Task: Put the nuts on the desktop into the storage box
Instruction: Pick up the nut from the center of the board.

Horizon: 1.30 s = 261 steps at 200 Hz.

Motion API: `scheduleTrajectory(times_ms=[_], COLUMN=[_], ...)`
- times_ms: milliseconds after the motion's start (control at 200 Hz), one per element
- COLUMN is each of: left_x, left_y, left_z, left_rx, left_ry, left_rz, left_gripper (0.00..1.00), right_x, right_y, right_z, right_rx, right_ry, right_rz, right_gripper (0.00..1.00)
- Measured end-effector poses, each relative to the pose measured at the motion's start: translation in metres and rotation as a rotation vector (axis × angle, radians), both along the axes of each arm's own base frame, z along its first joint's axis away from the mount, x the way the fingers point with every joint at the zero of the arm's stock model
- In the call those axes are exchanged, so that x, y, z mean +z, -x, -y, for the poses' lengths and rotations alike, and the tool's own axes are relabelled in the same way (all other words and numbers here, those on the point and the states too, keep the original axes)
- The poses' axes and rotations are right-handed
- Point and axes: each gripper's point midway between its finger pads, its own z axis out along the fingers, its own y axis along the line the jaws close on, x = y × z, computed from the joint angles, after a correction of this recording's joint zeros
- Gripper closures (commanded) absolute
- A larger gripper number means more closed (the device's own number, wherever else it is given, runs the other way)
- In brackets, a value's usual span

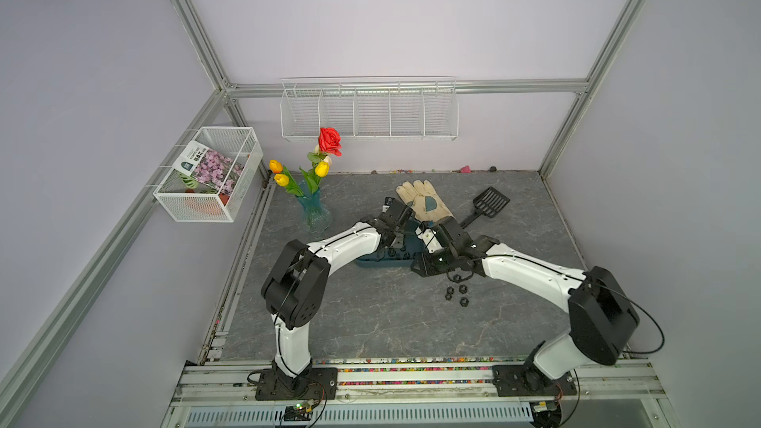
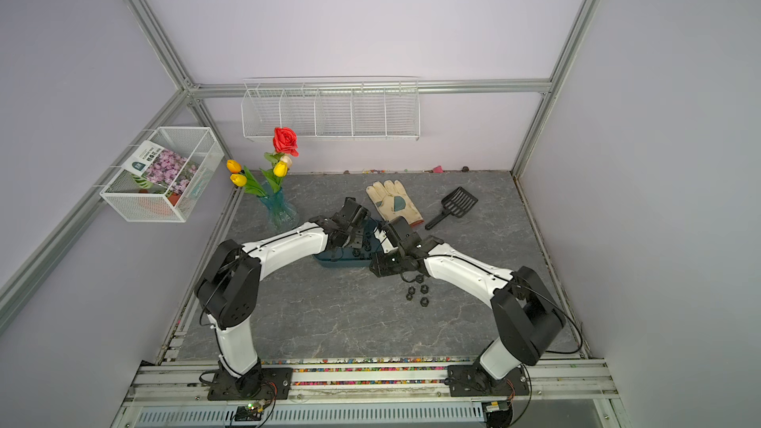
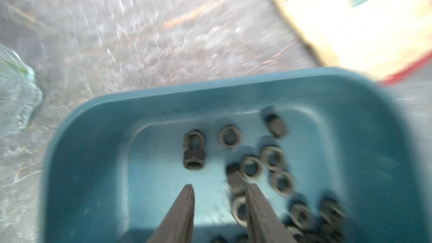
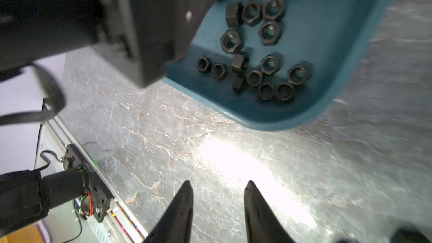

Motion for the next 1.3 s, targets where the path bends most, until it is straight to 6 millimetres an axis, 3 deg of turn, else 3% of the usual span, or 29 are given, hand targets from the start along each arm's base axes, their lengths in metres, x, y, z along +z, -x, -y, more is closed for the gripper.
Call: scheduleTrajectory(times_ms=[235, 435, 560, 685, 889, 1074, 1304], left_x=[0.037, 0.046, 0.048, 0.037, 0.000, -0.031, -0.046], left_y=[0.032, 0.060, 0.078, 0.099, 0.122, 0.129, 0.127], left_z=[0.037, 0.072, 0.103, 0.139, 0.184, 0.191, 0.197], left_rx=[-0.110, -0.216, -0.291, -0.370, -0.449, -0.457, -0.455], left_ry=[0.062, 0.119, 0.150, 0.162, 0.134, 0.085, 0.061], left_rz=[0.033, 0.001, -0.016, -0.053, -0.127, -0.183, -0.207], left_gripper=[0.55, 0.54, 0.54, 0.54, 0.54, 0.54, 0.54], right_x=[-0.001, -0.012, -0.012, -0.015, -0.030, -0.035, -0.043], right_y=[0.023, 0.056, 0.070, 0.083, 0.097, 0.100, 0.102], right_z=[0.055, 0.112, 0.138, 0.157, 0.174, 0.177, 0.177], right_rx=[-0.161, -0.314, -0.398, -0.462, -0.517, -0.534, -0.536], right_ry=[0.087, 0.164, 0.173, 0.167, 0.180, 0.187, 0.194], right_rz=[0.029, 0.026, 0.040, 0.049, 0.027, 0.014, -0.008], right_gripper=[0.60, 0.60, 0.60, 0.60, 0.59, 0.59, 0.59])
